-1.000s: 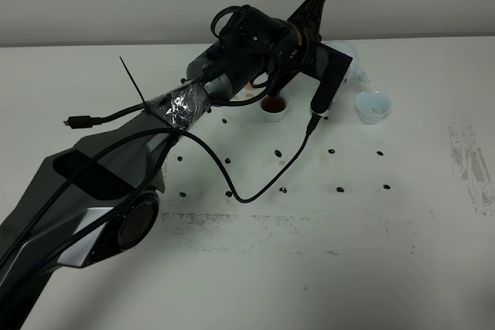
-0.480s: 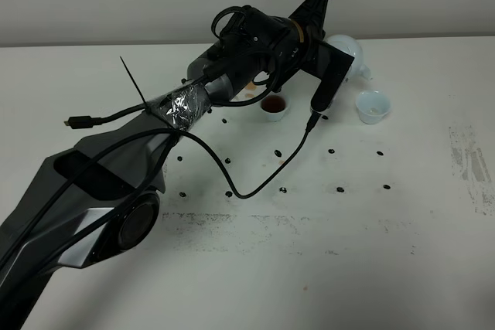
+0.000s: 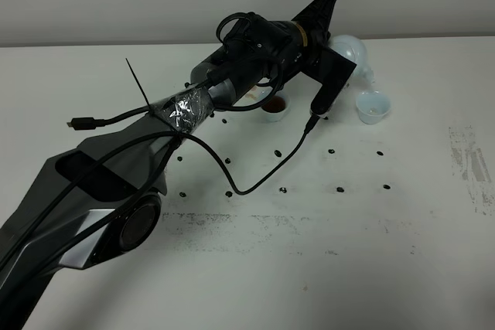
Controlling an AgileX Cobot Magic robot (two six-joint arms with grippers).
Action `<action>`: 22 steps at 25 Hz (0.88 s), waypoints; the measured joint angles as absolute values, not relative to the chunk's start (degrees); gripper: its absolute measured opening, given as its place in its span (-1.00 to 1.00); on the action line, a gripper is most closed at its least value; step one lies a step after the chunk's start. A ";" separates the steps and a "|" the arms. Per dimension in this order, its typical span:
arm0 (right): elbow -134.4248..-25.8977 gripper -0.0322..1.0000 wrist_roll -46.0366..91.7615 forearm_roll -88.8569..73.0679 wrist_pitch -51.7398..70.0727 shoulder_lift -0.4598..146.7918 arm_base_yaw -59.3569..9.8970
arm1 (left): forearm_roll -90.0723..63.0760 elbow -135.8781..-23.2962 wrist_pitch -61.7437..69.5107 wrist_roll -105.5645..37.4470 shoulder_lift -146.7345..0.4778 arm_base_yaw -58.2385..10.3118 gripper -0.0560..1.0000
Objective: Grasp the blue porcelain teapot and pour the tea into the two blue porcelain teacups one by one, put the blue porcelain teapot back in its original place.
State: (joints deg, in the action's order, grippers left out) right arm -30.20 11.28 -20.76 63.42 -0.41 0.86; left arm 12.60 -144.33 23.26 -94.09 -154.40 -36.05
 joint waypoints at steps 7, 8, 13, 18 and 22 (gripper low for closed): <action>-30.20 -0.48 11.28 -20.76 63.42 -0.41 0.86 | 13.47 -144.33 21.84 -94.26 -154.40 -36.05 -0.72; -30.20 -0.48 11.28 -20.76 63.42 -0.41 0.86 | 13.62 -144.33 21.60 -94.42 -154.40 -36.05 -0.72; -30.20 -0.48 11.28 -20.76 63.42 -0.41 0.86 | 14.34 -144.33 20.35 -95.53 -154.40 -36.05 -0.72; -30.20 -0.48 11.28 -20.76 63.42 -0.41 0.86 | 14.48 -144.33 19.01 -96.74 -154.40 -36.05 -0.72; -30.20 -0.48 11.28 -20.76 63.42 -0.41 0.86 | 14.50 -144.33 18.88 -97.86 -154.40 -36.05 -0.72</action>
State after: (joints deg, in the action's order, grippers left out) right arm -30.20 11.28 -20.76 63.42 -0.41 0.86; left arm 14.50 -144.33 18.88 -97.86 -154.40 -36.05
